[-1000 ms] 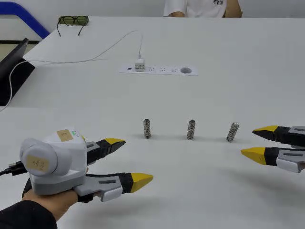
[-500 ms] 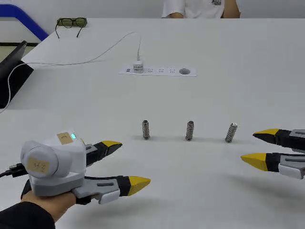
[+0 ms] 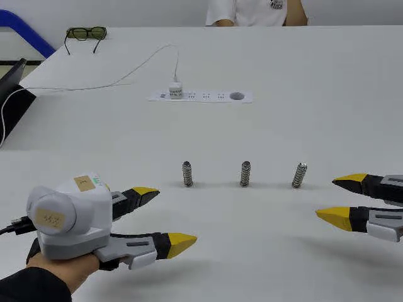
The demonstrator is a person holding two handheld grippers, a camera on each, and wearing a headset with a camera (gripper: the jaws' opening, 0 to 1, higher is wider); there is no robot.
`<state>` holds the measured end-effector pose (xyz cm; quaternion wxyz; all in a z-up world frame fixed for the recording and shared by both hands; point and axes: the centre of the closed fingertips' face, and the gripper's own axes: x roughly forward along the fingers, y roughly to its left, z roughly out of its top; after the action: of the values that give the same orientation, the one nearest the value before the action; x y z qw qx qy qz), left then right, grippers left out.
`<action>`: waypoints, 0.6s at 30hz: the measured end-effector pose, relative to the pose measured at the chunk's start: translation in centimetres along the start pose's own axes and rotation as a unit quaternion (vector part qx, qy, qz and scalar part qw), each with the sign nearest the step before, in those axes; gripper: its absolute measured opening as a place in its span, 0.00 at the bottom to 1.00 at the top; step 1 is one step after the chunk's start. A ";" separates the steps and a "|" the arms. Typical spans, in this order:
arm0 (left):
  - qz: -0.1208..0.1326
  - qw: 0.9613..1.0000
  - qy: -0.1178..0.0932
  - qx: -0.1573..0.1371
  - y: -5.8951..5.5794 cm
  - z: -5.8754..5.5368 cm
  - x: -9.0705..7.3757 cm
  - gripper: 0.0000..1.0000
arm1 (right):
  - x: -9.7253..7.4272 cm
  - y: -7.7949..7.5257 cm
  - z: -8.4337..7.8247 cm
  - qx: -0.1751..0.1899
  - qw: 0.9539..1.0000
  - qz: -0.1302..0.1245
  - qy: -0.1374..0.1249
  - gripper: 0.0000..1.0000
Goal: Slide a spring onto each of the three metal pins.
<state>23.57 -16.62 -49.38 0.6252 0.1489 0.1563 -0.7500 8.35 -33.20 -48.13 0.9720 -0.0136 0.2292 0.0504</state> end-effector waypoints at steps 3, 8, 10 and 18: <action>0.000 1.000 0.000 0.000 0.0 0.1 0.0 0.68 | -0.1 0.0 0.1 0.000 1.000 -0.002 -0.001 0.46; 0.001 1.000 -0.001 0.001 0.0 0.3 0.0 0.68 | -0.3 0.2 0.2 0.001 1.000 -0.004 -0.005 0.46; 0.001 1.000 -0.001 0.001 0.0 0.3 -0.1 0.68 | -0.3 0.2 0.3 0.000 1.000 -0.003 -0.005 0.46; 0.006 1.000 -0.001 -0.001 0.1 0.4 -0.3 0.68 | -0.4 0.1 0.5 0.003 1.000 -0.005 -0.010 0.46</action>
<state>23.73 -16.49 -48.93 0.6300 0.1483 0.1552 -0.7464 8.16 -33.08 -47.49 0.9744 -0.0116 0.2198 0.0446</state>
